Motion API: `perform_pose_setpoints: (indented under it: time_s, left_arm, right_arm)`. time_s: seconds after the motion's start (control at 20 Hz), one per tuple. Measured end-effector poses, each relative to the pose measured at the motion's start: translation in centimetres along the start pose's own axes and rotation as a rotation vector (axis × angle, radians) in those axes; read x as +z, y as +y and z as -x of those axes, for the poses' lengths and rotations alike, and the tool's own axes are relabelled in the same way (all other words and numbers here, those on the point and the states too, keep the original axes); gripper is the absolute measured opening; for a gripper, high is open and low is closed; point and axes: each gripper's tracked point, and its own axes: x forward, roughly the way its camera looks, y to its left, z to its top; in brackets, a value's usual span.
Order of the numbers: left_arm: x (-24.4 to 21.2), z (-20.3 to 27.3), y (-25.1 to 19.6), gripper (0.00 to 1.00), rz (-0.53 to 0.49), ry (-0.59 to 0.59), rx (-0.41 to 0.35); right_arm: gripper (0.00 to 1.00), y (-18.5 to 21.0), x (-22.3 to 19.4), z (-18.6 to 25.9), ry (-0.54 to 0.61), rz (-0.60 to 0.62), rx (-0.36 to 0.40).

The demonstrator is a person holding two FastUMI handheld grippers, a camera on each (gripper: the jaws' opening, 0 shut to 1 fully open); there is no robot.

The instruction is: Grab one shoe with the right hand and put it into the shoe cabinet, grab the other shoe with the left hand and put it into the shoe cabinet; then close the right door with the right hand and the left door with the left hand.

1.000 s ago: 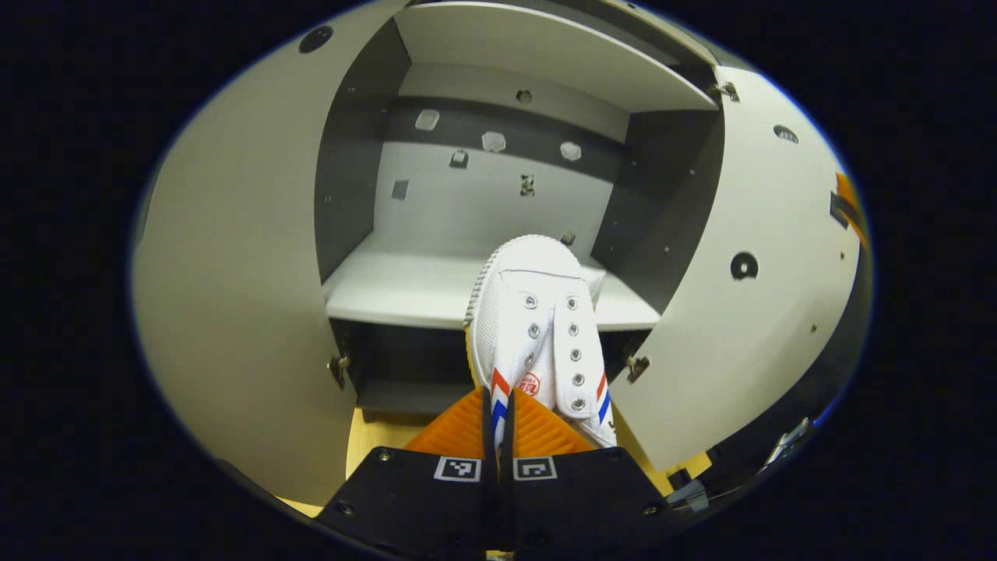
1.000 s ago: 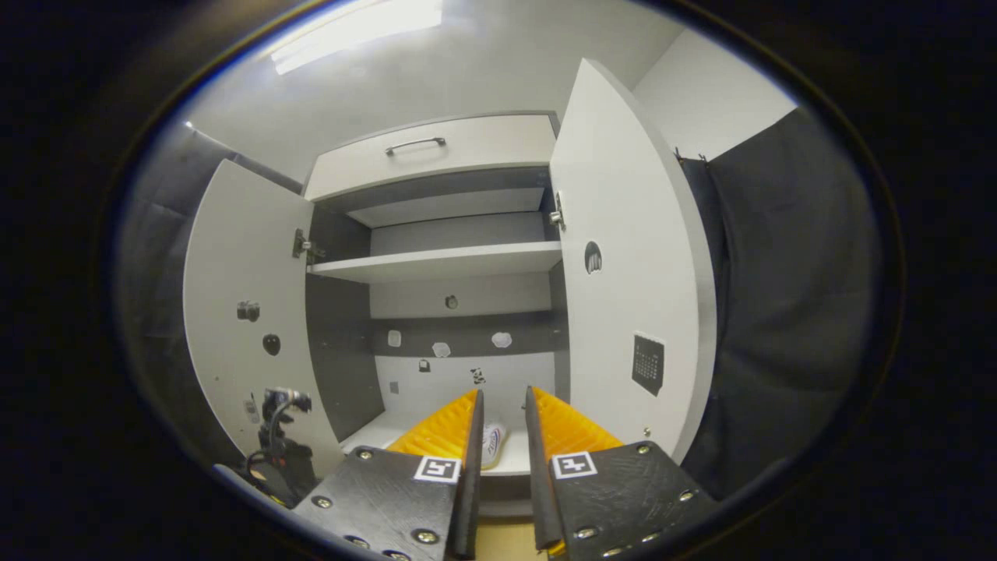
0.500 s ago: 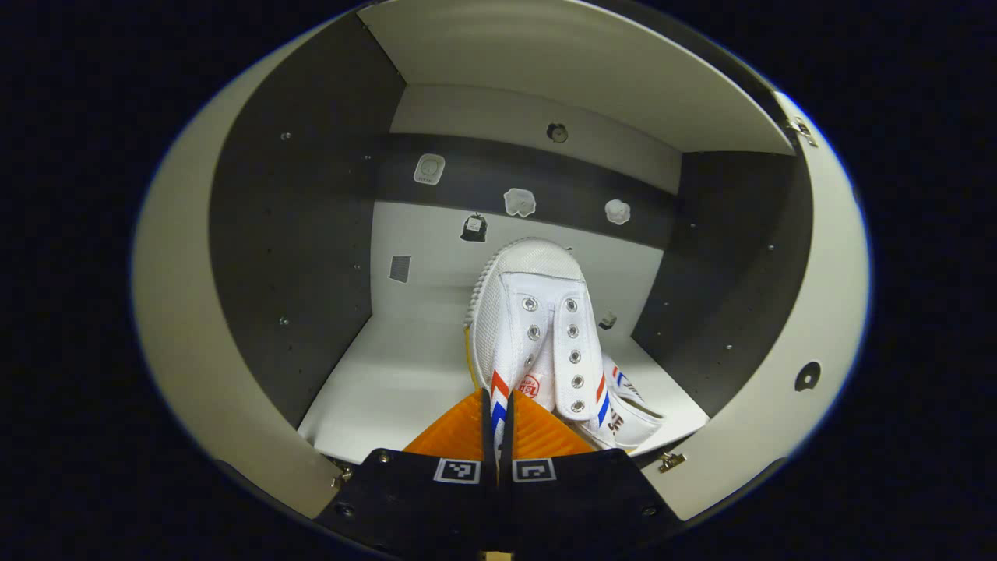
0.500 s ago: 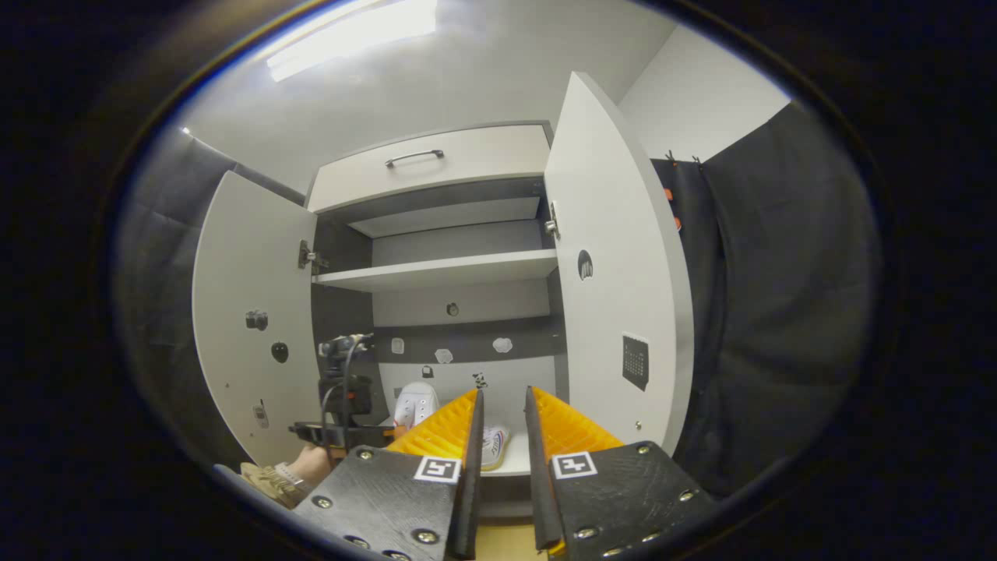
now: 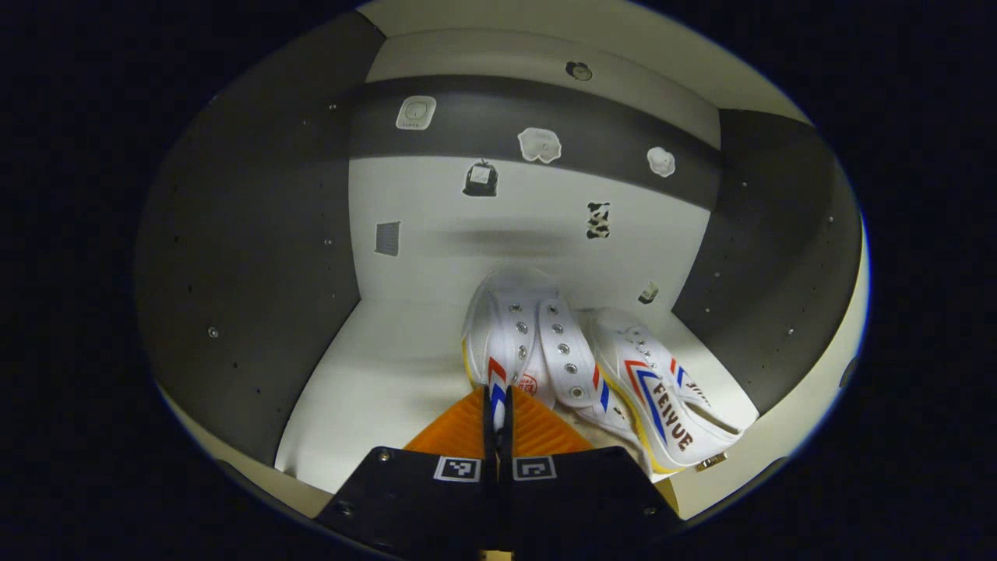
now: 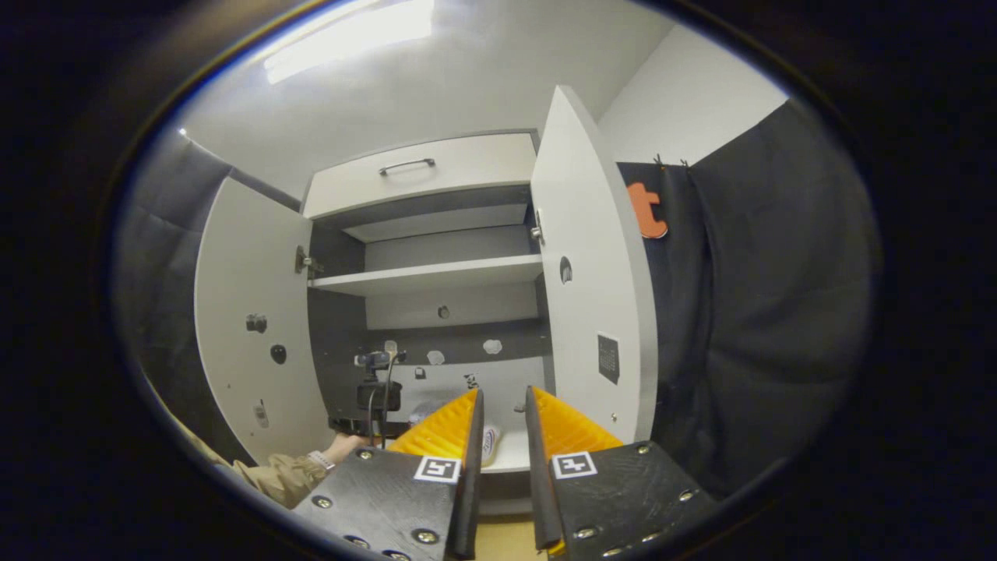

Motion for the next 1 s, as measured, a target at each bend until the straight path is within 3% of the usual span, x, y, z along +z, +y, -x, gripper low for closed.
perform_pose_setpoints:
  time_s: [0.2,0.4,0.45,0.5,0.6,0.65,0.7,0.75,0.8,0.85,0.9,1.0]
  left_arm:
    - [-0.9,-1.4,0.7,0.0,0.005,0.045,0.025]
    - [-0.2,-0.6,-0.1,0.2,-0.007,0.02,-0.03]
    - [0.4,0.3,-0.3,0.19,-0.014,-0.003,-0.043]
    - [1.1,1.1,-0.7,0.33,-0.021,-0.026,-0.055]
    - [2.3,3.5,-1.4,0.42,-0.046,-0.078,-0.073]
    - [3.0,4.9,-2.0,0.43,-0.056,-0.11,-0.086]
    - [3.7,6.5,-2.7,0.49,-0.065,-0.144,-0.104]
    - [4.3,8.2,-3.4,0.56,-0.075,-0.177,-0.122]
    - [4.9,9.7,-3.8,0.63,-0.084,-0.206,-0.129]
    - [5.5,11.7,-4.3,0.69,-0.098,-0.243,-0.139]
    - [6.1,13.3,-4.7,0.85,-0.11,-0.272,-0.148]
    - [6.6,17.0,-5.3,0.87,-0.128,-0.322,-0.17]
  right_arm:
    - [0.28,-1.3,0.6,-0.1,-0.033,-0.005,-0.063]
    - [0.28,-3.7,0.8,0.1,-0.041,0.004,-0.165]
    - [0.28,-4.4,0.9,0.0,-0.042,0.011,-0.194]
    - [0.28,-5.1,0.9,0.1,-0.042,0.017,-0.214]
    - [0.4,-6.2,0.8,0.2,-0.04,0.037,-0.253]
    - [0.55,-6.6,0.6,0.2,-0.038,0.055,-0.26]
    - [0.48,-7.2,0.5,0.1,-0.032,0.07,-0.269]
    - [0.67,-7.6,0.1,0.1,-0.014,0.087,-0.282]
    - [0.64,-8.0,-0.2,0.5,0.001,0.104,-0.292]
    - [0.77,-8.5,-0.4,0.7,0.01,0.115,-0.306]
    - [0.77,-8.8,-0.6,0.7,0.018,0.117,-0.311]
    - [0.77,-8.5,-1.1,0.7,0.041,0.105,-0.305]
